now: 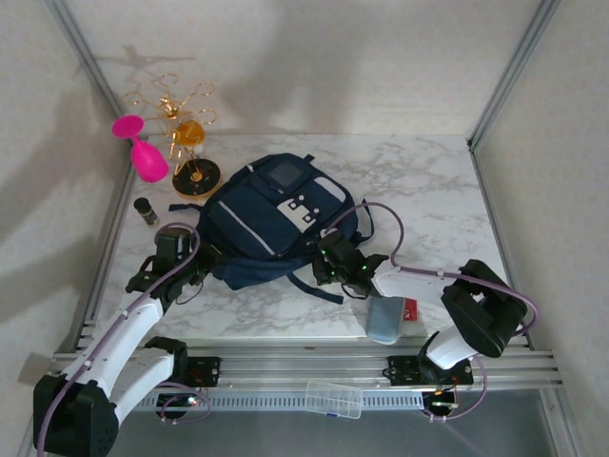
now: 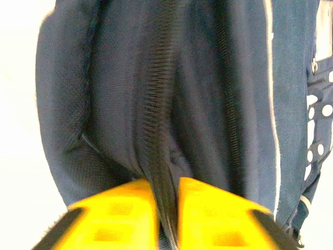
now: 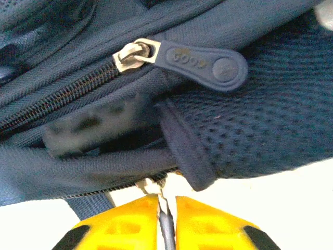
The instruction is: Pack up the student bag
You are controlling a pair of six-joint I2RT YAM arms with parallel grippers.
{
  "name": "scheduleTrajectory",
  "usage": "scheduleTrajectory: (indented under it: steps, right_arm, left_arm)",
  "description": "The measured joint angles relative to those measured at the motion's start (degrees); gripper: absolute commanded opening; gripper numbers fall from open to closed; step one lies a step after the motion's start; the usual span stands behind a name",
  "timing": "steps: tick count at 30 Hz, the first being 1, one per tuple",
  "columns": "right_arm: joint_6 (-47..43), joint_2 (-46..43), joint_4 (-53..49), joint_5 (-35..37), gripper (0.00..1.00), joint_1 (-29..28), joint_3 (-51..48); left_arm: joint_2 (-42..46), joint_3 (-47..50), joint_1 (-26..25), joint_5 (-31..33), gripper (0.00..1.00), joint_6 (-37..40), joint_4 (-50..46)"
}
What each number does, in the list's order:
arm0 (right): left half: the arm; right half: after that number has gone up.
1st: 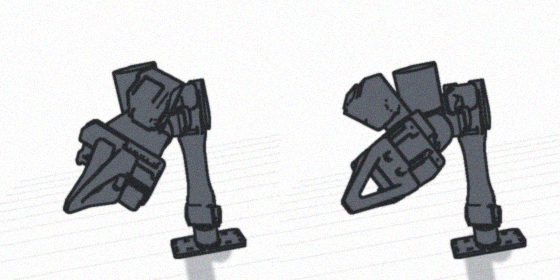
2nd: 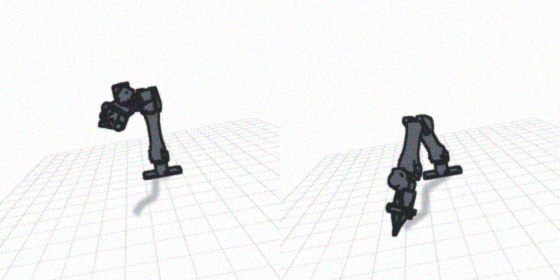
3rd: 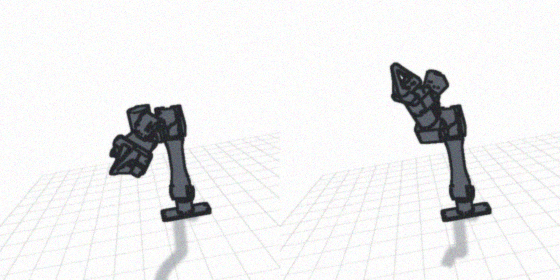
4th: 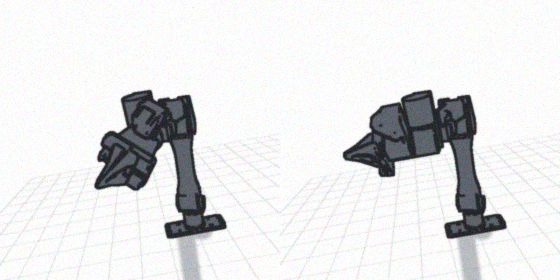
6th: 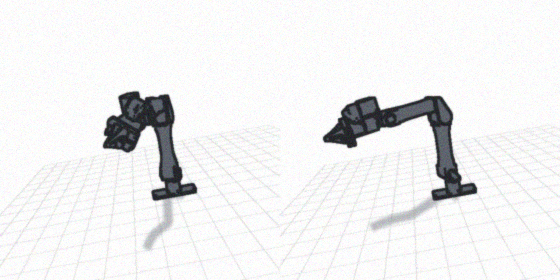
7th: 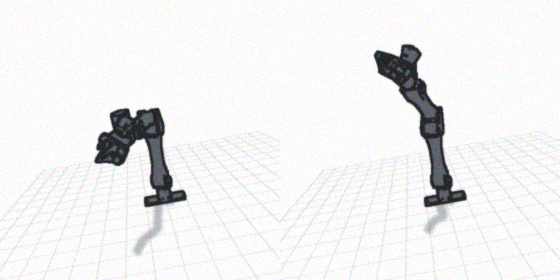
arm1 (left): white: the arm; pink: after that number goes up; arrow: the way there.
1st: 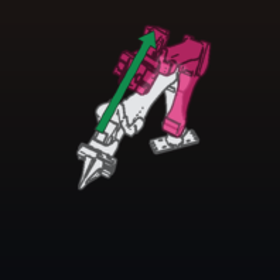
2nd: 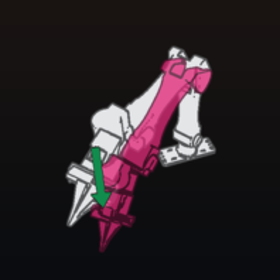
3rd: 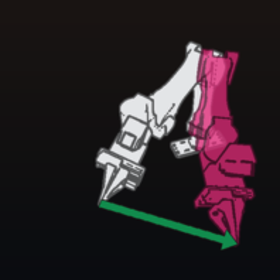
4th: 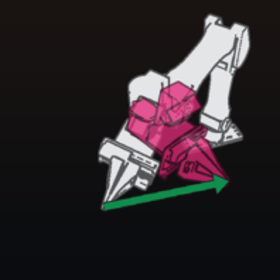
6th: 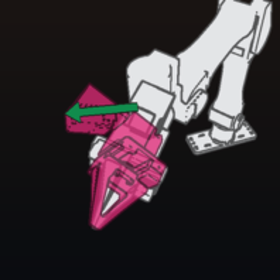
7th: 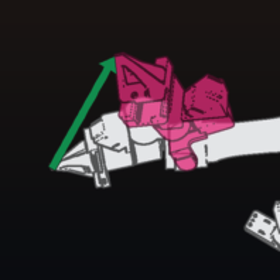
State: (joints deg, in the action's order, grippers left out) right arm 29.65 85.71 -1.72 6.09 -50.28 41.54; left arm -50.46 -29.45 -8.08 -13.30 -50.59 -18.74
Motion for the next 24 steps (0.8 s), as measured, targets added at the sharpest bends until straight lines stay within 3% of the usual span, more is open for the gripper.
scheduleTrajectory:
  steps: [3,7,10,14,18,24]
  right_arm:
    - [0.1,-4.2,-2.9,0.3,0.46,-0.2,-1.0]
    - [1.2,-10.6,-5.4,-0.3,0.59,2.2,-0.9]
    - [2.9,-9.7,-7.5,-2.7,0.59,6.2,2.5]
    - [5.9,-3.0,-9.2,-3.3,0.65,8.7,10.8]
    - [8.9,4.3,-10.3,-3.1,0.62,9.4,18.4]
    - [16.1,12.3,-12.3,-1.5,0.54,10.0,24.8]
  left_arm:
    - [2.1,-0.2,0.9,1.8,0.49,1.6,-1.3]
    - [6.4,-3.3,0.9,3.3,0.51,3.0,-4.7]
    - [6.9,-5.2,-0.1,3.0,0.51,2.4,-3.4]
    - [3.7,-5.6,-5.9,3.4,0.51,0.0,0.3]
    - [-0.9,-5.6,-10.8,4.2,0.51,-2.8,4.5]
    - [-5.5,-4.5,-13.3,5.9,0.52,-5.7,10.7]
